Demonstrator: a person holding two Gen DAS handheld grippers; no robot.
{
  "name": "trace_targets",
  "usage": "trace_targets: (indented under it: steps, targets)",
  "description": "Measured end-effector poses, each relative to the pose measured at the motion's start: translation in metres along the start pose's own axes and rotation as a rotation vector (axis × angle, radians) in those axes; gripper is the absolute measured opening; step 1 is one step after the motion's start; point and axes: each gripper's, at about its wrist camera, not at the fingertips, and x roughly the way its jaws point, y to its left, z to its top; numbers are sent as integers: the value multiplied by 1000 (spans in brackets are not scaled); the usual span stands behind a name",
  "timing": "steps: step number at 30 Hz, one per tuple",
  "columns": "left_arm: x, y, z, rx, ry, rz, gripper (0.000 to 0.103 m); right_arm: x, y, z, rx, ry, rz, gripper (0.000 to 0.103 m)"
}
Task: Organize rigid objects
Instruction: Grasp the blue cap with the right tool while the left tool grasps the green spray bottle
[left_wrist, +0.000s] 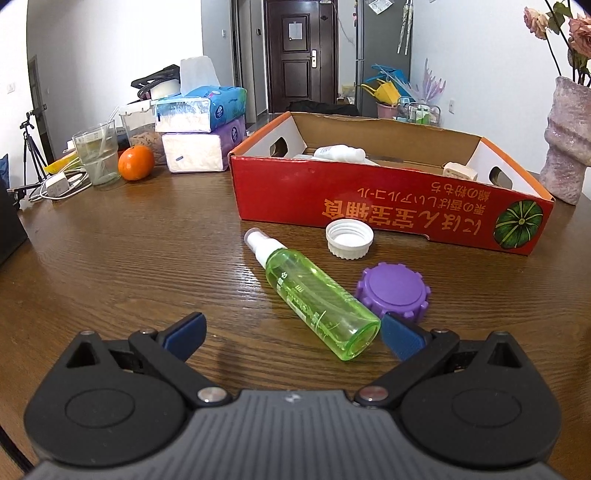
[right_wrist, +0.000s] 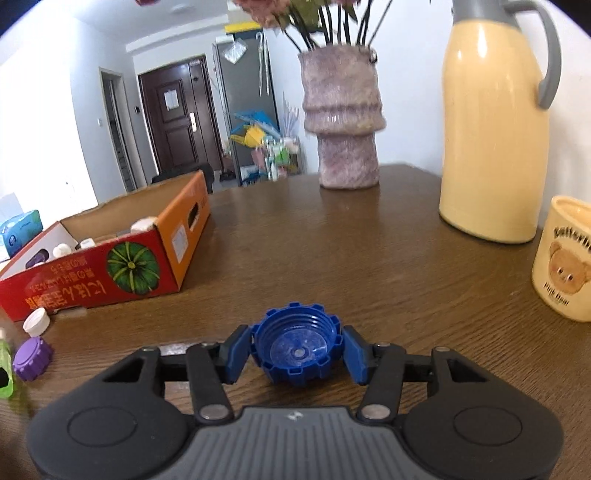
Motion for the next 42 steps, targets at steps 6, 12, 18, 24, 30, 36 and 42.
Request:
trace_targets:
  steps: [6,12,18,24,30,36,42]
  targets:
    - [-9,8,-3,-5,-2,-6,97,-5,-1,0,5,-17,7,53]
    - [-17,30,-6,-26,-15,12,98,-6,-2,-1,11,-24,10,53]
    - [-26,40,-7,-37,-44,-10,102,-8,-1,-1,9,-33,11,53]
    - [-20,28,-3,-3,-57,14,102,-9,0,-1,7,-35,6,53]
    - [7,37,7,-54,-1,69,88,-9,0,-2,11,-35,-6,53]
    - [21,43,9,-74,48,87,48,-11,0,-3,21,-43,-23,53]
    - [17,40,7,-44,38,97,32,-14,3,-5,23,-48,-30,53]
